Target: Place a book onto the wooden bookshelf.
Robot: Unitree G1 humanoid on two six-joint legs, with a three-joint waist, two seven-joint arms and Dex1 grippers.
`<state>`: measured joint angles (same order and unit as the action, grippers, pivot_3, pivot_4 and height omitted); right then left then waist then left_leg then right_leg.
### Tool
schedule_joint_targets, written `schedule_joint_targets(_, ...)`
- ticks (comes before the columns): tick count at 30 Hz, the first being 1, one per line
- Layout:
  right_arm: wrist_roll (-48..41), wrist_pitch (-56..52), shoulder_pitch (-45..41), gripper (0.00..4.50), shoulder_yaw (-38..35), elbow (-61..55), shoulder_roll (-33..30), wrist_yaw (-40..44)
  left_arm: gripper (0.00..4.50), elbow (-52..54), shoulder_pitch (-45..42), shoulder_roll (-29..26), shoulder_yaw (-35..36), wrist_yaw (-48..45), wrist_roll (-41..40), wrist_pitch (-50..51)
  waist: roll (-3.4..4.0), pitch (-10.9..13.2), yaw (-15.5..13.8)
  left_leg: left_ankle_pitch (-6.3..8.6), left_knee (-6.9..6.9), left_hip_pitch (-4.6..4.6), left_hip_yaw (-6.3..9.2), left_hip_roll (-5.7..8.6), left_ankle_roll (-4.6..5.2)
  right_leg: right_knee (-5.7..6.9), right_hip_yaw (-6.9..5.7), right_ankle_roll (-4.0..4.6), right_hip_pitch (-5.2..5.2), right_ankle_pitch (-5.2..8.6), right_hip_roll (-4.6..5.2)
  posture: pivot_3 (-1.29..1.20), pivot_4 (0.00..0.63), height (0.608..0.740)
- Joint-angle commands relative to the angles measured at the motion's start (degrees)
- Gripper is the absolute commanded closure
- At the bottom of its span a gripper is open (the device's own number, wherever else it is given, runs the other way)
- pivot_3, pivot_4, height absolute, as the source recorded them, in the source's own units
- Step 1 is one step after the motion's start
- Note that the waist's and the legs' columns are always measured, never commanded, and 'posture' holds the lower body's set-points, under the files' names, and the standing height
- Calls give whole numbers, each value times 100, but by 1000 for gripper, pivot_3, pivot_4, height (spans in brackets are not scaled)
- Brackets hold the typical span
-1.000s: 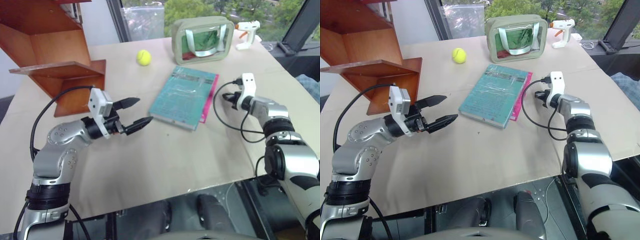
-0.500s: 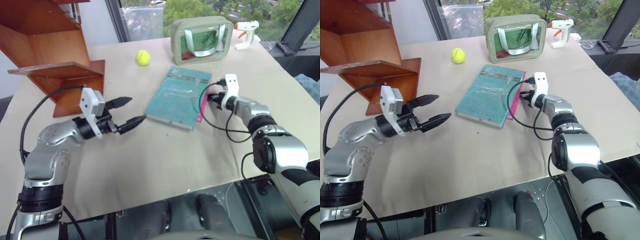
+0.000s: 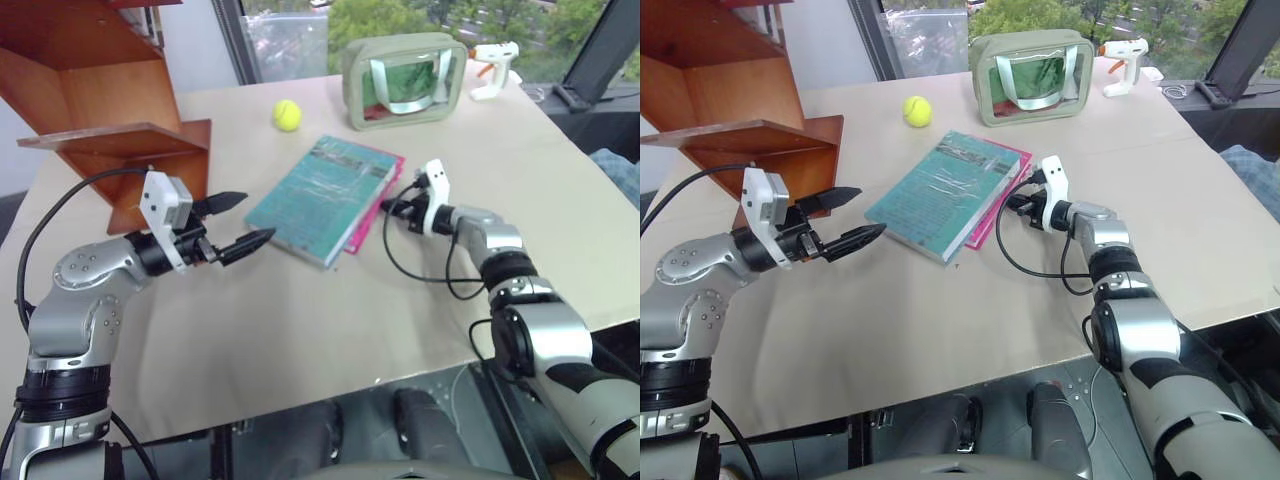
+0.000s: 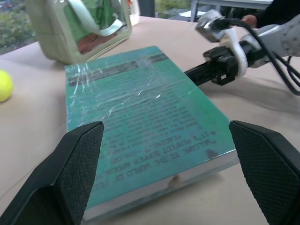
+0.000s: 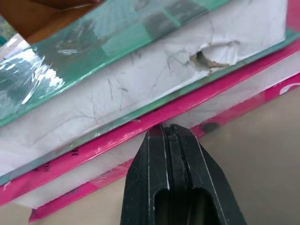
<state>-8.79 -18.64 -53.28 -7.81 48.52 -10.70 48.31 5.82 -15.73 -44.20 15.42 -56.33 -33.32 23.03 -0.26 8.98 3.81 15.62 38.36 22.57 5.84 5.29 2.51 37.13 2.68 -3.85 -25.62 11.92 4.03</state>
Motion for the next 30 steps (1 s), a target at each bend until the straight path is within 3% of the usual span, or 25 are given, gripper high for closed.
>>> schedule_joint_targets(1, -263, -532, 980, 4047, 14, -2648, -209, -348, 0, -199, -131, -111, 217, -27, -111, 100, 0, 0, -25, 0, 1, 1, 1, 0, 0, 2, -1, 0, 0, 0, 0, 0, 150, 740)
schedule_joint_targets(4, -337, -1204, 1920, 2882, 235, -4686, -420, -594, 0, -365, -206, -155, 239, -149, -177, 163, 2, -2, -66, 0, 0, 13, 16, 2, 0, -4, -25, 1, -5, 1, 1, 0, 150, 740)
schedule_joint_targets(9, -415, -2288, 2794, 425, 484, -7318, -805, -1182, 0, -913, -656, -134, 103, -95, -86, 332, 2, -1, -88, -1, 5, 14, 9, 5, -3, 13, -19, 0, -12, 0, 3, 0, 150, 740)
schedule_joint_targets(11, -400, -2605, 2724, 27, 640, -7591, -797, -1422, 0, -1115, -928, -75, 43, 85, -155, 687, -2, -4, -100, -5, 8, 4, 9, 4, -10, 29, -18, 0, -8, 0, 3, 0, 150, 740)
schedule_joint_targets(16, -286, -3001, 2163, 27, 1331, -7714, -407, -1978, 0, -1844, -1829, 68, -609, 481, 258, 1534, -5, -4, -148, -14, 6, -31, 10, 7, -23, 66, -19, 0, 10, 1, -1, 0, 150, 740)
schedule_joint_targets(22, 12, -2818, 1955, 27, 1892, -7545, -512, -2153, 0, -2371, -2164, 94, -774, 97, 542, 1027, -10, -7, -132, -14, 8, -8, 10, 19, -22, 51, -17, 1, -9, 1, 3, 0, 150, 740)
schedule_joint_targets(25, 14, -2889, 1374, 772, 2154, -6865, -261, -2128, 0, -2302, -1978, -59, -411, -353, 368, 543, -11, -6, -112, -14, 7, -1, 10, 15, -22, 46, -18, 1, -17, 1, 3, 0, 150, 740)
schedule_joint_targets(30, 407, -2170, 271, 2773, 2830, -4643, 61, -1744, 0, -1911, -1263, -172, 210, -858, 254, -469, -11, -6, 11, -15, 2, -11, 4, 0, -25, 50, -13, 2, -18, 1, 9, 0, 150, 740)
